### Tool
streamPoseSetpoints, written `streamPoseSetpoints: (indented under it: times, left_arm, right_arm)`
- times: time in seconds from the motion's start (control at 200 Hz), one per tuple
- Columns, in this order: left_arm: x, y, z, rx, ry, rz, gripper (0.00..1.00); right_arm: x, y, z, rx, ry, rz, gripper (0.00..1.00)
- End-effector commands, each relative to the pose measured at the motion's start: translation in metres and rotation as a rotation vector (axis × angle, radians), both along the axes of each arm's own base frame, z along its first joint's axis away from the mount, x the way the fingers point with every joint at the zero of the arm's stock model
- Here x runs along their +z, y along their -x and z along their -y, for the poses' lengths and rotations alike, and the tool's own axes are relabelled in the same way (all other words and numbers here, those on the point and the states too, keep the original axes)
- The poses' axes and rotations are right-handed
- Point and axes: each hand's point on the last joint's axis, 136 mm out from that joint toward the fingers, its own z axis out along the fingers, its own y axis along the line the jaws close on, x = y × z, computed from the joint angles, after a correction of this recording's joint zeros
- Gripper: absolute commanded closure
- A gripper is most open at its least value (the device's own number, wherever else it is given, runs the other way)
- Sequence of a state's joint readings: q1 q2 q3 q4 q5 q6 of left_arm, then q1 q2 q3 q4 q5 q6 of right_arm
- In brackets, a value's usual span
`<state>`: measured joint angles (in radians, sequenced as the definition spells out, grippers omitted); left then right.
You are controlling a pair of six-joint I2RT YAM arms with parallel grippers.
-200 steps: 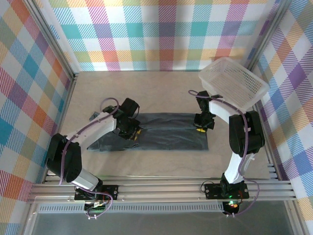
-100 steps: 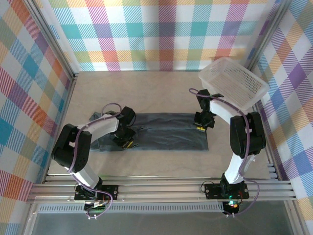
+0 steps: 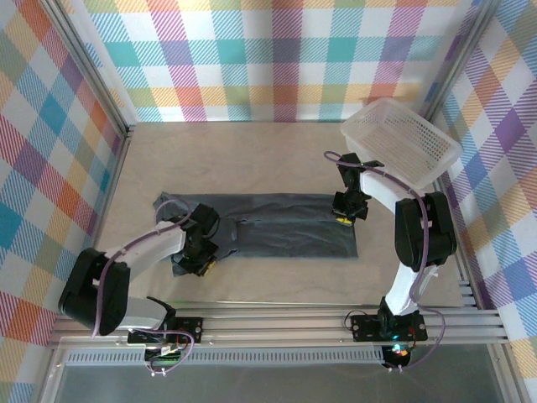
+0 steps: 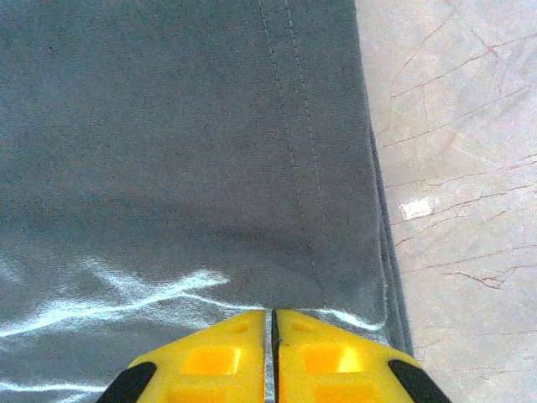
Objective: Fold and stack the t-shirts
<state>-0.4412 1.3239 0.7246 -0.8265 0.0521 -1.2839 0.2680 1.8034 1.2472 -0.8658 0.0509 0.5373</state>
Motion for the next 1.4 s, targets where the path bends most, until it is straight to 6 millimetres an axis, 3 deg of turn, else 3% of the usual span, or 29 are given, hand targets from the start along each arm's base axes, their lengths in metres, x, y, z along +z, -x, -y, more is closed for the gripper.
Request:
streamPoseSetpoints:
  times: [0.0,0.13,0.215,0.35,0.47,0.605,0.715,0.89,1.14,1.395]
  left_arm:
    - [0.035,-0.017,-0.025,0.039,-0.066,0.105,0.72]
    - [0.044,-0.04,-0.067,0.064,-0.075,0.141,0.66]
    - [0.052,-0.06,-0.101,-0.015,-0.16,0.187,0.65]
    - [0.048,-0.086,-0.134,-0.152,-0.194,0.236,0.62]
    - [0.037,-0.099,-0.134,-0.241,-0.167,0.269,0.56]
    - [0.019,-0.109,-0.125,-0.283,-0.107,0.298,0.55]
    - [0.017,-0.116,-0.128,-0.301,-0.12,0.308,0.55]
    - [0.0,-0.106,-0.135,-0.31,-0.119,0.221,0.58]
    - [-0.004,-0.107,-0.131,-0.314,-0.084,0.239,0.65]
    - [0.005,-0.106,-0.129,-0.31,-0.078,0.251,0.76]
  right_arm:
    - [0.016,-0.002,-0.004,0.01,-0.031,0.034,0.87]
    - [0.021,-0.003,-0.015,0.034,-0.107,0.081,0.84]
    - [0.027,-0.002,-0.021,0.045,-0.146,0.105,0.81]
    - [0.042,-0.002,-0.034,0.065,-0.231,0.149,0.75]
    - [0.055,-0.001,-0.051,0.094,-0.335,0.174,0.68]
    - [0.059,0.002,-0.053,0.095,-0.355,0.18,0.67]
    - [0.059,0.003,-0.053,0.099,-0.355,0.175,0.67]
    - [0.059,0.001,-0.054,0.099,-0.355,0.175,0.67]
    - [0.062,0.0,-0.055,0.095,-0.36,0.18,0.67]
    - [0.06,-0.001,-0.054,0.089,-0.356,0.173,0.67]
